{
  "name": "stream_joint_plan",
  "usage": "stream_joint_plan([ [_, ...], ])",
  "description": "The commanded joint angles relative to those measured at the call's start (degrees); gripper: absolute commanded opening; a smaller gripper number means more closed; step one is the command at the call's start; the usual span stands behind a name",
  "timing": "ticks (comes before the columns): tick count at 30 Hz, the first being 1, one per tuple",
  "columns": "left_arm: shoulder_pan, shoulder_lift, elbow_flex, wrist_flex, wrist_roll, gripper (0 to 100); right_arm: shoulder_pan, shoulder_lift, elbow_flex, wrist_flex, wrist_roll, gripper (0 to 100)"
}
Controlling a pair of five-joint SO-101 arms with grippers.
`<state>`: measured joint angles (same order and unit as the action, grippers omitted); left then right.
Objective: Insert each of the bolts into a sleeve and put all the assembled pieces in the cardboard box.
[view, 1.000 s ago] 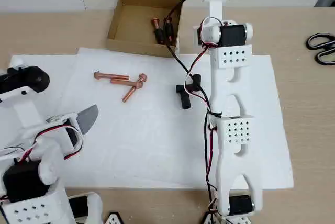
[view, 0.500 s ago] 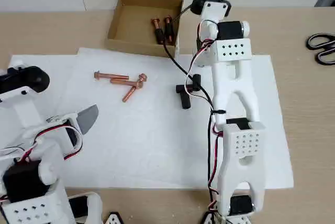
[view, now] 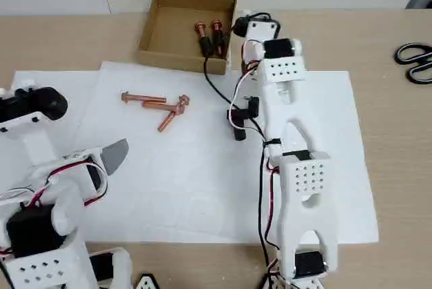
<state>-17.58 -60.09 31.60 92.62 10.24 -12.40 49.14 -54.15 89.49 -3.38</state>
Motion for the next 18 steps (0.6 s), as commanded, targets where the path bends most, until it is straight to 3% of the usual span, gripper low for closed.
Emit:
stream_joint_plan([
  [1, -0.18, -0.53, 0.04, 0.09, -2.2, 34, -0.66, 0.31, -0.26, -1.8, -0.44, 13.9],
  [13, -0.09, -0.53, 0.04, 0.0, -2.37, 34, 0.04, 8.92, -0.26, -2.33, -0.53, 13.8],
  [17, -0.09, -0.53, 0.04, 0.0, -2.37, 34, 0.75, 9.27, -0.44, -2.59, -0.62, 0.0],
  [18, -0.09, -0.53, 0.04, 0.0, -2.37, 34, 0.92, 9.27, -0.97, -2.68, -1.05, 0.7],
])
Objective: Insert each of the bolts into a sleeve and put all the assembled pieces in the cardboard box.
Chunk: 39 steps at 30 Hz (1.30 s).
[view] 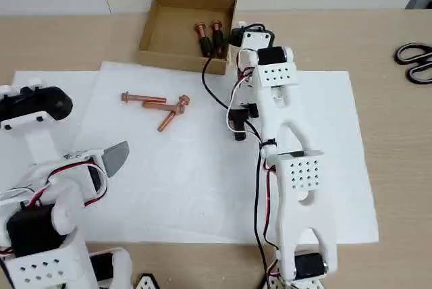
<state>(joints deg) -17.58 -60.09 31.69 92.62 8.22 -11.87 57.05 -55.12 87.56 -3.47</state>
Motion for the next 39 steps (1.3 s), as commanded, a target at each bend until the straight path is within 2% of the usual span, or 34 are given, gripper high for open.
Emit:
stream_joint_plan([
  [1, -0.09, -0.53, -0.04, 0.0, -0.35, 34, 0.92, 1.36, -0.35, -0.31, -1.93, 1.7],
  [6, -0.09, -0.53, -0.22, -0.09, -0.35, 34, 2.24, 1.36, -7.21, 3.74, -2.99, 0.4],
  [10, 0.0, -0.44, -0.4, 0.0, -3.52, 34, 3.38, 1.27, -16.62, 8.66, -2.99, 0.4],
  [17, 0.0, 1.58, -4.62, -0.35, -5.54, 34, 5.49, 1.27, -23.3, 9.01, -2.73, 0.4],
  [26, 0.44, 32.7, -20.09, -0.53, -6.86, 34, 6.11, 1.27, -23.82, 9.27, -0.88, 0.4],
  [29, 3.34, 42.73, -25.89, -2.46, -16.18, 34, 5.76, 1.27, -23.74, 9.54, 5.27, 0.4],
  [33, 7.21, 53.89, -31.25, -6.42, -25.85, 34, 5.85, 1.27, -22.33, 9.63, 6.77, 0.4],
  [36, 8.26, 61.71, -35.12, -10.64, -24.0, 34, 6.11, 1.27, -20.22, 9.63, 6.77, 0.4],
  [39, 8.88, 69.71, -39.52, -12.31, -14.33, 34, 6.2, 1.27, -18.11, 9.63, 6.77, 0.4],
])
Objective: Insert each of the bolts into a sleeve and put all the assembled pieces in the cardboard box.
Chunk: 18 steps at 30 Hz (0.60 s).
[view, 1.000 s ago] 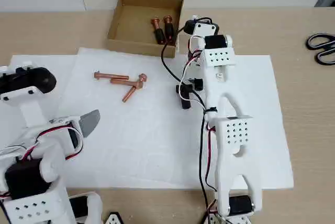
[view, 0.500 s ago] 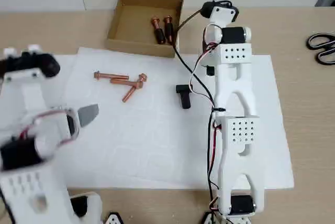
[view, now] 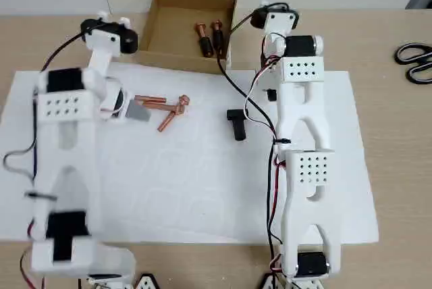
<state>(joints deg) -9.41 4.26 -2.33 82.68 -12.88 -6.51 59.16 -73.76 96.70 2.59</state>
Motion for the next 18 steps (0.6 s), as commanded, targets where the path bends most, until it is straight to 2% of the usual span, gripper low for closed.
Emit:
stream_joint_plan([
  [1, 0.88, 8.09, -7.16, -2.81, 11.16, 34, 0.84, -0.84, 0.97, 0.48, 0.7, 0.4],
  [9, 0.88, 26.2, -25.27, -2.64, 44.92, 34, 0.4, -0.84, 0.88, 0.4, 0.7, 0.4],
  [18, 4.48, 34.99, -30.55, -2.64, 48.62, 34, 0.75, -0.84, 1.05, 0.4, 0.7, 0.4],
])
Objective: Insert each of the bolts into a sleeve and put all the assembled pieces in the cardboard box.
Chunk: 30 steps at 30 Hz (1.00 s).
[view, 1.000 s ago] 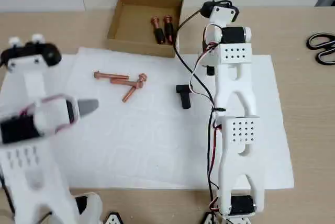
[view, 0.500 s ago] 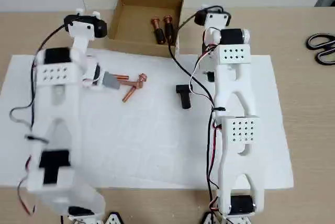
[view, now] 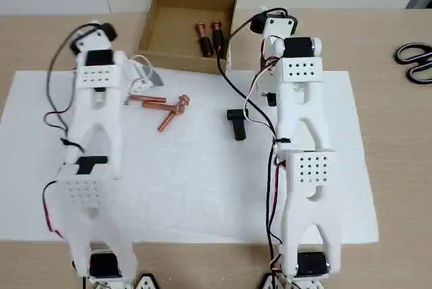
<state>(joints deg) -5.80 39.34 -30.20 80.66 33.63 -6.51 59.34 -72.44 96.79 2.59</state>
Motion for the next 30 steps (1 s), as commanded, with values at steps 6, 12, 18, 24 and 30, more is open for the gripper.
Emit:
stream_joint_plan([
  [6, 0.79, 0.53, -2.68, -0.97, 8.18, 34, 0.75, -1.01, -0.26, 0.31, 0.7, 0.4],
  [12, 0.79, 3.78, -2.77, -1.05, 12.84, 34, 0.75, -1.01, -0.26, 0.31, 0.7, 0.4],
  [18, 0.79, 4.84, -3.56, -0.97, 17.23, 34, 0.75, -1.01, -0.26, 0.31, 0.7, 0.4],
  [24, 0.79, 5.01, -5.23, -0.97, 20.31, 28, 0.75, -1.01, -0.26, 0.31, 0.7, 0.4],
  [30, 0.79, 5.1, -4.97, -3.16, 20.04, 10, 0.75, -1.01, -0.26, 0.31, 0.62, 0.4],
])
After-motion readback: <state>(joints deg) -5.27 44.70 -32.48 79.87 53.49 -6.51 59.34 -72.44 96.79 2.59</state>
